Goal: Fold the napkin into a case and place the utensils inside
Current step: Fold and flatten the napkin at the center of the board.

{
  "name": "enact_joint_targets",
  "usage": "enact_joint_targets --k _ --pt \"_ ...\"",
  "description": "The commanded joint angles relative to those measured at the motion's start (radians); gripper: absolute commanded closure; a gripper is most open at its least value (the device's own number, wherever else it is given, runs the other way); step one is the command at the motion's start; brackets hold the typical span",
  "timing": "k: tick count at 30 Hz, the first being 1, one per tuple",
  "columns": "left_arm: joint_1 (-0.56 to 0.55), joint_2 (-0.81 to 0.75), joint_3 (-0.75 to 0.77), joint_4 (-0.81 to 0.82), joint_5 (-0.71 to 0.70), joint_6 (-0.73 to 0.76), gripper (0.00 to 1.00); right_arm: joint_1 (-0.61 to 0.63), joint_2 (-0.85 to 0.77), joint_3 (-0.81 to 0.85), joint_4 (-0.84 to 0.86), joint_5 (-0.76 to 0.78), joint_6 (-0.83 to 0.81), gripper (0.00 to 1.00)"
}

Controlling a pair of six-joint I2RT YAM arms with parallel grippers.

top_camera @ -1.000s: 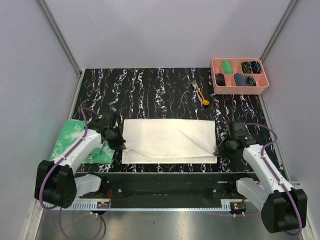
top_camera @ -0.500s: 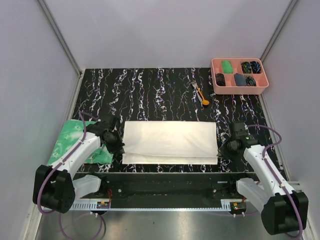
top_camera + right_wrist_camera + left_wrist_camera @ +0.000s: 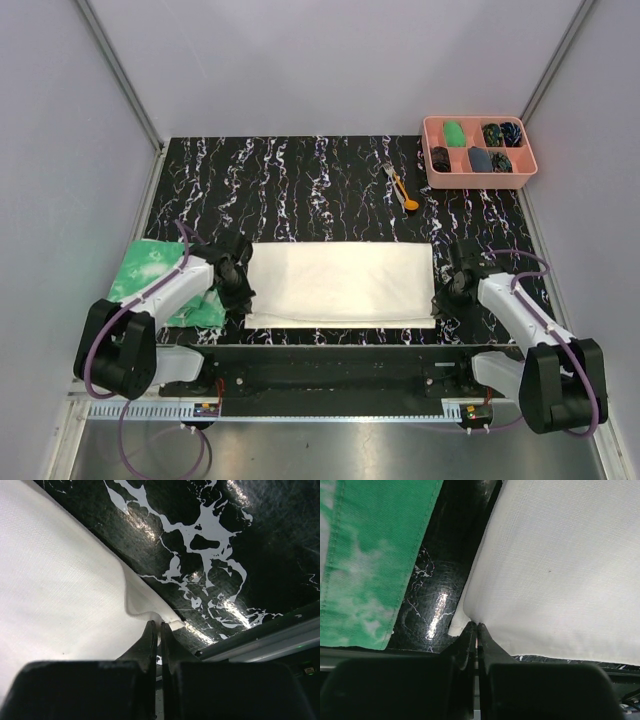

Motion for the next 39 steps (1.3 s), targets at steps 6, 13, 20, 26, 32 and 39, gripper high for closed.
enact_joint_targets --k 6,13,20,26,32,39 --pt "-0.018 0.016 -0.017 0.034 -0.051 -0.014 1.0 -0.001 0.056 -0.003 0.063 0.028 0.019 1.0" --pt "-0.021 0.037 -0.023 0.041 -0.053 -0.02 1.0 -0.001 0.027 -0.015 0.064 0.028 0.029 1.0" --pt "-0.022 0.014 -0.026 0.047 -0.053 -0.023 1.0 0.001 -0.047 -0.045 0.07 0.036 0.031 0.88" --pt "-0.022 -0.035 -0.037 0.007 0.014 -0.049 0.86 -0.001 -0.038 -0.022 0.054 0.058 -0.004 0.57" --pt "-0.022 -0.141 0.014 -0.103 0.021 -0.044 0.59 -0.001 -0.114 0.023 0.017 0.089 -0.027 0.47" --pt "-0.022 -0.144 0.045 -0.076 0.038 -0.017 0.64 -0.001 -0.105 0.07 0.02 0.068 -0.104 0.39"
